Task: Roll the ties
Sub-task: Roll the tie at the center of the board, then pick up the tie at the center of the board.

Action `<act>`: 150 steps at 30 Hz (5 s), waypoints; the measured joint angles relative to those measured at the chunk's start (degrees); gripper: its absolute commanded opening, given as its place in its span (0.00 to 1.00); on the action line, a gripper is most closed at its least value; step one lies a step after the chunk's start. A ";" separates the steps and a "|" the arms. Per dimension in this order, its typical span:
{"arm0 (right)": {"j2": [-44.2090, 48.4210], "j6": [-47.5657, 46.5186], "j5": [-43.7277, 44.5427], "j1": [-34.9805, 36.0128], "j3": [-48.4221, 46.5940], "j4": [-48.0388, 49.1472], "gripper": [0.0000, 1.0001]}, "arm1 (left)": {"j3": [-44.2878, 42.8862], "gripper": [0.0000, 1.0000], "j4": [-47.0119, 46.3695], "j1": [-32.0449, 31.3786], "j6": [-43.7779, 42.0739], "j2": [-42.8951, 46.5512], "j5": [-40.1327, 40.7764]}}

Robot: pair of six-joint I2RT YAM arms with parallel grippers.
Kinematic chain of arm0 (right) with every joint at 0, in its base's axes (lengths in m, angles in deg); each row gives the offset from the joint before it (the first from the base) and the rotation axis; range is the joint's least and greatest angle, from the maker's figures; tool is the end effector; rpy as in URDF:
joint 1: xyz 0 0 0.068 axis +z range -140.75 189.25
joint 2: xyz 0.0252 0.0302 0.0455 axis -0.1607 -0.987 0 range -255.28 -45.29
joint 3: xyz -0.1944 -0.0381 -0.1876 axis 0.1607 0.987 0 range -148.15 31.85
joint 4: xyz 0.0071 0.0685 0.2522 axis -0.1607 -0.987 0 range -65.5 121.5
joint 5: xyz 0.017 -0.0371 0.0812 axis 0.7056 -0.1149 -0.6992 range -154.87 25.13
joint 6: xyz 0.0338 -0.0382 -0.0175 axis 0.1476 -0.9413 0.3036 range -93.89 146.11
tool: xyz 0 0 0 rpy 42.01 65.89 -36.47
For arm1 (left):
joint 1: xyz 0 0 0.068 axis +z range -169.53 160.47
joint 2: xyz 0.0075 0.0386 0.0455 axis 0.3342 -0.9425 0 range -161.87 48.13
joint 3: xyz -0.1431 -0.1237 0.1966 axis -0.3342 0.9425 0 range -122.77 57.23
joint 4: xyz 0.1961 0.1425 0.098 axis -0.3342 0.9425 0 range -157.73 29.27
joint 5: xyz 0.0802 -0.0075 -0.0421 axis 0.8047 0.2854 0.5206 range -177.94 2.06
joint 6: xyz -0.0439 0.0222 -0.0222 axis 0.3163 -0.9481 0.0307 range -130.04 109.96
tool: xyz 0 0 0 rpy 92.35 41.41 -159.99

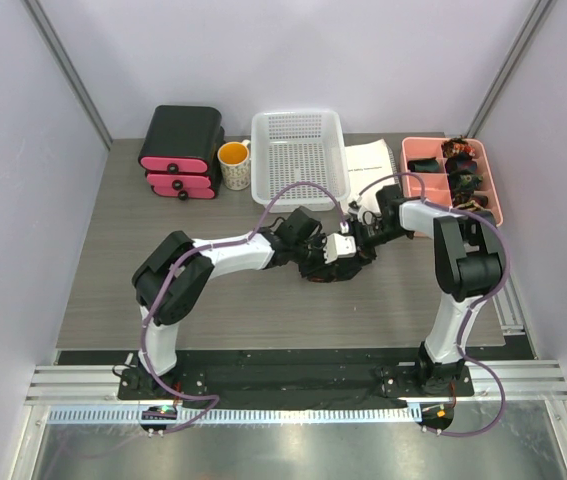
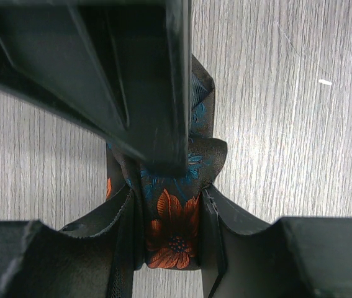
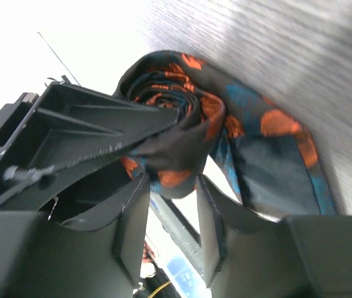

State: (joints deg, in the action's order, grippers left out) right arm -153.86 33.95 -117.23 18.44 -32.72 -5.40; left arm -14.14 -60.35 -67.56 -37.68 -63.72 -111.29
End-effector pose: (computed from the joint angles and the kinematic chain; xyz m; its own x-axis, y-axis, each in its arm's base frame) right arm 0.3284 0.0816 0.1422 -0.9958 -0.0769 -0.0500 -0.0862 0.5990 0.7961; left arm 0.2671 -0.3181 0.1660 -0.0402 0.6815 -0.7307 0.9923 0.1130 0.0509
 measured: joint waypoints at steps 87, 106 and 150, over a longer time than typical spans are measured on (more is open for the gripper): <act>-6.36 4.50 -10.34 -3.78 4.61 13.81 0.65 | -4.15 0.16 4.26 1.97 2.93 -4.61 -6.49; -4.55 4.57 -14.62 -3.39 8.98 17.75 0.74 | -4.57 0.16 4.39 2.21 3.17 -5.16 -8.35; 25.79 -10.43 5.09 -1.14 1.31 2.01 0.01 | 29.03 1.00 -6.84 8.79 -4.11 49.72 -4.42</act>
State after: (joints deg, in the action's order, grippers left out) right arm -128.07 23.52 -112.14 17.30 -31.41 -3.39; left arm 14.88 -67.19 -58.77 -41.79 -14.00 -115.71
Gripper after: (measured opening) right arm 0.159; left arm 0.996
